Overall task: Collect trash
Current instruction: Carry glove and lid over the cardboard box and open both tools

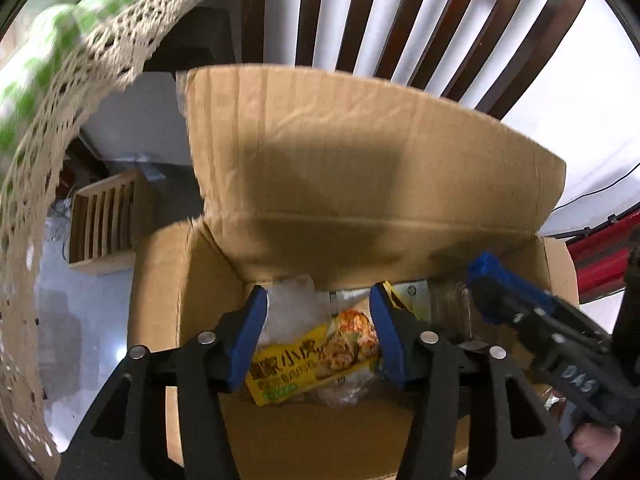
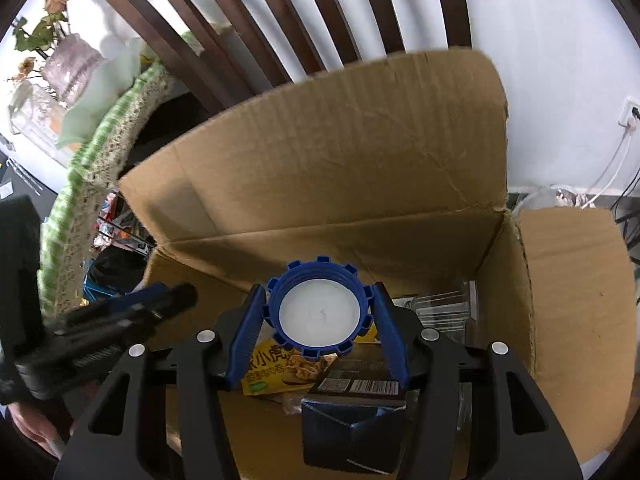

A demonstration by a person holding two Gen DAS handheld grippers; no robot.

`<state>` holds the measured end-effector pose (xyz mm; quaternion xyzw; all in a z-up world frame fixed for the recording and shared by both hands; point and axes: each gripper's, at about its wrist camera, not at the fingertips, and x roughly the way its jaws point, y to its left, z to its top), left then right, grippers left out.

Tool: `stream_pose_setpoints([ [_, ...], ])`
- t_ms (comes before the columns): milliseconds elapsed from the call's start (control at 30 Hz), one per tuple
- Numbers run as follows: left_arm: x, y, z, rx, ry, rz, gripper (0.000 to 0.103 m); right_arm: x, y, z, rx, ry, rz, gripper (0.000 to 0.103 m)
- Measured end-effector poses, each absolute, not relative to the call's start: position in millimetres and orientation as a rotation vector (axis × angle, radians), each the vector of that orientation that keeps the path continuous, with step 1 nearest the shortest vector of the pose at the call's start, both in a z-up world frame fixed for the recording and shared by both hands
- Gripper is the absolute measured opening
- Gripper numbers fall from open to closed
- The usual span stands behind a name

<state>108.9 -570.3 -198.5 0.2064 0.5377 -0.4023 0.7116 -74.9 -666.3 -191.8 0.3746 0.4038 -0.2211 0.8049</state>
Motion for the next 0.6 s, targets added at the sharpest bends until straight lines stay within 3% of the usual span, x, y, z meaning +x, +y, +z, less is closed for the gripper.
stream_pose_setpoints([
  [600, 110, -558, -152, 0.379, 1.143, -0.904, 0.055, -71, -664, -184, 0.776, 0.863, -0.502, 0.056],
])
